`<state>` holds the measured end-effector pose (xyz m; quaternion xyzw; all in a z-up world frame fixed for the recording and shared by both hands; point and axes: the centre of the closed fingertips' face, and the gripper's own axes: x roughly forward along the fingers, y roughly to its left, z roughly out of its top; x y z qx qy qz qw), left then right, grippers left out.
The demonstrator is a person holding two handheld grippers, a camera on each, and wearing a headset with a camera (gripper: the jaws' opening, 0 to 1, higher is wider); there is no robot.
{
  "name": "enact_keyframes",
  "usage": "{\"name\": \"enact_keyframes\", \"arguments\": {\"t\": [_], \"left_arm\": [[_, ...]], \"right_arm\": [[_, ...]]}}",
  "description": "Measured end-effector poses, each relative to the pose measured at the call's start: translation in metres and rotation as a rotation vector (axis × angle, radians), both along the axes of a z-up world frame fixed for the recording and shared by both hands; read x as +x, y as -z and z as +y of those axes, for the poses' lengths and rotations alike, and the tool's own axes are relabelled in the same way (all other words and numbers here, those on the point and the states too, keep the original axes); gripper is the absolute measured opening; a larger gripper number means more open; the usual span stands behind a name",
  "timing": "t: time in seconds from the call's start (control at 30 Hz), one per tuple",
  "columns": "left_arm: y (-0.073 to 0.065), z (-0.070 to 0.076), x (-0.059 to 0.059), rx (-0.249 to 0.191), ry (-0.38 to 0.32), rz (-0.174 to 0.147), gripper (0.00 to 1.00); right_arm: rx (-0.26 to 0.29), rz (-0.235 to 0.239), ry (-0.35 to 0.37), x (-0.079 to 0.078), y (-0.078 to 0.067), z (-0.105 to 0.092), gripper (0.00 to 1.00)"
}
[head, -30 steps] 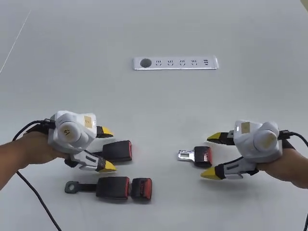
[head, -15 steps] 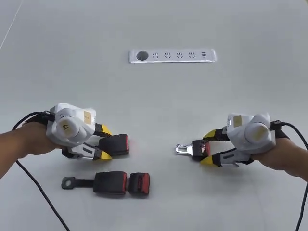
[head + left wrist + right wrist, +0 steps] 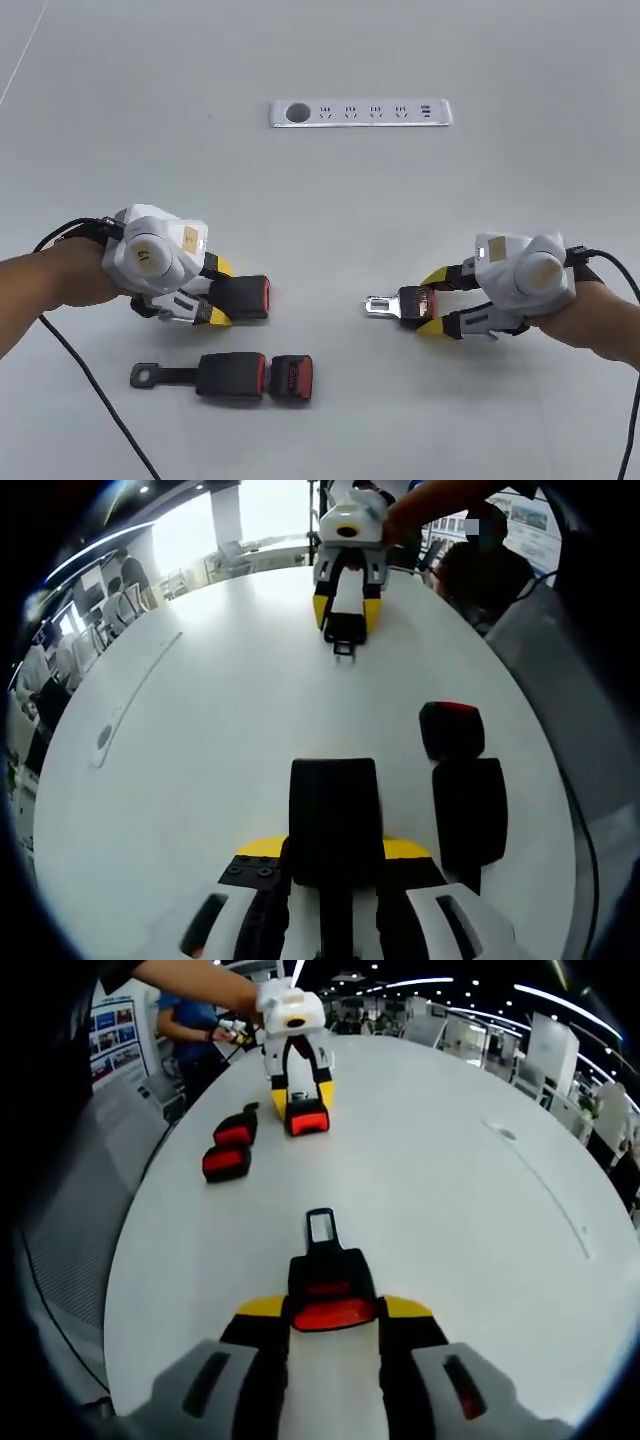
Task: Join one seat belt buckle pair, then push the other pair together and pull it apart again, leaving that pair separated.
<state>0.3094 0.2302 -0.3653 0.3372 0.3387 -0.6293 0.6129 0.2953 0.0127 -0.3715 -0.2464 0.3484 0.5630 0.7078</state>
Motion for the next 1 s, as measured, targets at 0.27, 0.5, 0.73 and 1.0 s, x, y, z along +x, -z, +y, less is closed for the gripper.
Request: {"name": "enact_keyframes", "arguments": {"t": [0.27, 0.5, 0.73, 1.0], "left_arm": [[0.0, 0.0, 0.0, 0.003, 0.009, 0.0, 0.34], [0.001, 0.0, 0.001, 0.008, 0.01, 0.002, 0.34], [0.002, 0.001, 0.002, 0.012, 0.01, 0.004, 0.34], [0.001, 0.001, 0.001, 0.018, 0.011, 0.004, 0.34]], "right_arm": [[0.021, -0.005, 0.002, 0.001, 0.001, 0.008, 0.35], [0.05, -0.012, 0.001, 0.002, 0.001, 0.023, 0.35], [0.072, -0.017, -0.001, 0.005, 0.0, 0.04, 0.35], [0.098, -0.023, -0.018, 0.007, 0.0, 0.065, 0.35]]}}
